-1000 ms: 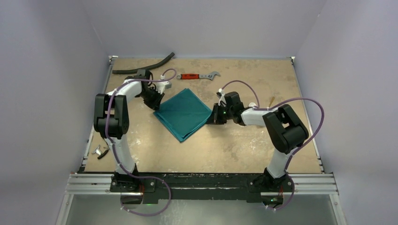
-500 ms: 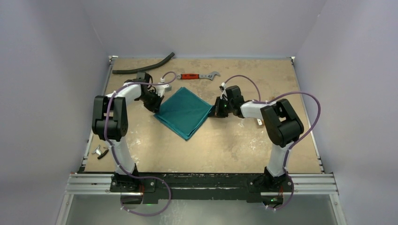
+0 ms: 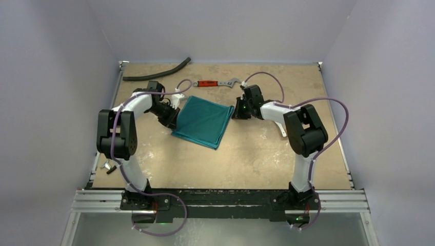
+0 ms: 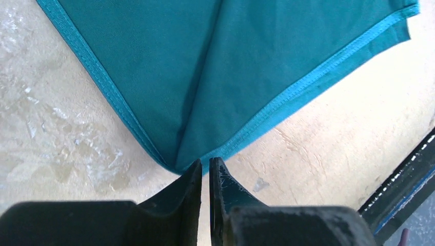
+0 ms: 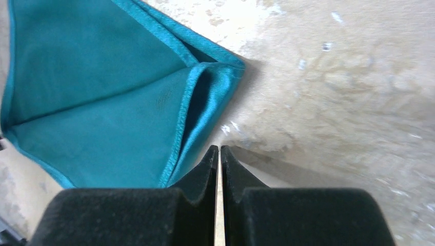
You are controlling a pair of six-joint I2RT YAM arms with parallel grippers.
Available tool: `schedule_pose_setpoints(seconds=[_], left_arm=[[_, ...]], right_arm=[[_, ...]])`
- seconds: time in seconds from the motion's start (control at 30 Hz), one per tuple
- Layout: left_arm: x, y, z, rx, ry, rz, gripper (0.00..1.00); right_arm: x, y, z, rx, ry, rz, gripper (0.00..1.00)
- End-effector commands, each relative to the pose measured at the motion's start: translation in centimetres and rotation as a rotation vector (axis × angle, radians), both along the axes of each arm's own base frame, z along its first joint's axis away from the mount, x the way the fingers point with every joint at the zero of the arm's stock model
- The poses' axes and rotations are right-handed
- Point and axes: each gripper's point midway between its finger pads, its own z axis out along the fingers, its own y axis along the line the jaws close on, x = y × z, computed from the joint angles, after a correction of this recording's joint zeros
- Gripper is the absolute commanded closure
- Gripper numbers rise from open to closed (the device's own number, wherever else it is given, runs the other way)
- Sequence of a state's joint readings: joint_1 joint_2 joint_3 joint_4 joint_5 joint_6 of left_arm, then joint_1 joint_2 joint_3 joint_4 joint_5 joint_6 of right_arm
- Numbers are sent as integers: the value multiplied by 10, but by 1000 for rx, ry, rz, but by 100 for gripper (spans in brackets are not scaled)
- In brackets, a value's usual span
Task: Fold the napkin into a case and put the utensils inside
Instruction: Rotate the upper triangle-folded napkin at the center of the board, then pick up the upper triangle-folded napkin from the center of the board.
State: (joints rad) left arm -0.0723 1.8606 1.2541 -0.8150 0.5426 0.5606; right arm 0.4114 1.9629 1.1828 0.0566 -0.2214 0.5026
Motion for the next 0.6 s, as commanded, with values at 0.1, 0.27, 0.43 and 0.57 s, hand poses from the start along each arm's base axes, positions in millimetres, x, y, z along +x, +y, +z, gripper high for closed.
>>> schedule_pose_setpoints(seconds=[0.1,0.27,0.43,0.57], left_arm=[[20,-2,74,-28,-163,-12,78],[50,17,135,51,-376,13,73],[93,51,204,67,-590,120,71],[112,76,222,-27,-642,228,31]], right_arm=[[0,-12,54,-105,-133,-21,88],[-20,16,102,-196,-334,70,97],[-38,30,153,-312,-589,127,87],[-45,35,180,-252,-769,211,55]])
